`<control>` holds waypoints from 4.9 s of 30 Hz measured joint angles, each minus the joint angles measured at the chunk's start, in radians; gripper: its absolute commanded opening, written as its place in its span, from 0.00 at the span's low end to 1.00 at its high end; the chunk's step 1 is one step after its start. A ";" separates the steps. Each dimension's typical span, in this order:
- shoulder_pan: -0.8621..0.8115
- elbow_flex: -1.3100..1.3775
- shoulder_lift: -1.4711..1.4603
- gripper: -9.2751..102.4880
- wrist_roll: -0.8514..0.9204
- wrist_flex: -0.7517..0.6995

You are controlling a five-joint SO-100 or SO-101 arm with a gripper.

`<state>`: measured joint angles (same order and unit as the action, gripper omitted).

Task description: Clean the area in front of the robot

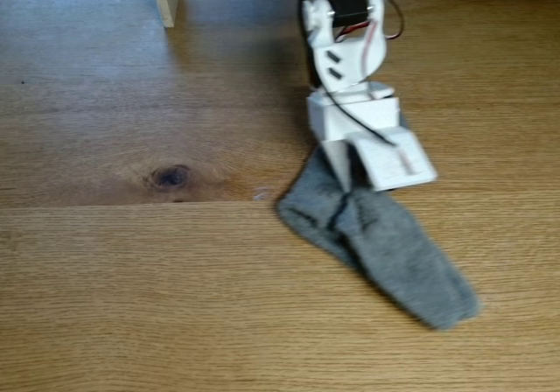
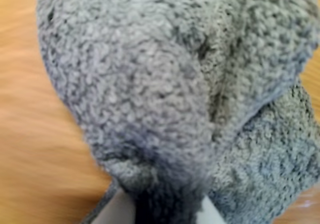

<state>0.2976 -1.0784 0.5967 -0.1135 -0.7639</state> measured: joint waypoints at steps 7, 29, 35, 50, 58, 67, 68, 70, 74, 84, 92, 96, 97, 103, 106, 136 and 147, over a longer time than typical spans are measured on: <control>0.215 -0.003 -0.011 0.08 0.017 0.262; -0.253 0.002 -0.081 0.08 0.150 0.204; -0.216 0.000 0.038 0.08 0.107 -0.092; 0.008 -0.003 0.341 0.08 0.049 -0.080; -0.337 -0.005 0.357 0.08 0.141 -0.173; -0.594 -0.011 0.101 0.08 0.086 -0.249; -0.597 -0.011 0.083 0.08 0.074 -0.235; -0.594 -0.011 0.061 0.08 0.051 -0.202; -0.581 -0.008 -0.006 0.08 0.028 -0.106; -0.502 -0.005 -0.098 0.08 -0.055 -0.066; -0.419 -0.109 -0.028 0.08 -0.198 -0.078; -0.347 -0.318 0.086 0.08 -0.201 0.032; -0.333 -0.382 0.117 0.08 -0.201 0.071; -0.221 -0.724 0.299 0.08 -0.209 0.213; -0.181 -0.868 0.388 0.08 -0.210 0.268; -0.443 -0.815 0.218 0.08 -0.239 0.543; -0.261 -0.729 0.469 0.08 -0.345 0.308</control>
<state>0.0368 -1.8070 1.0661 -0.4587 -0.4556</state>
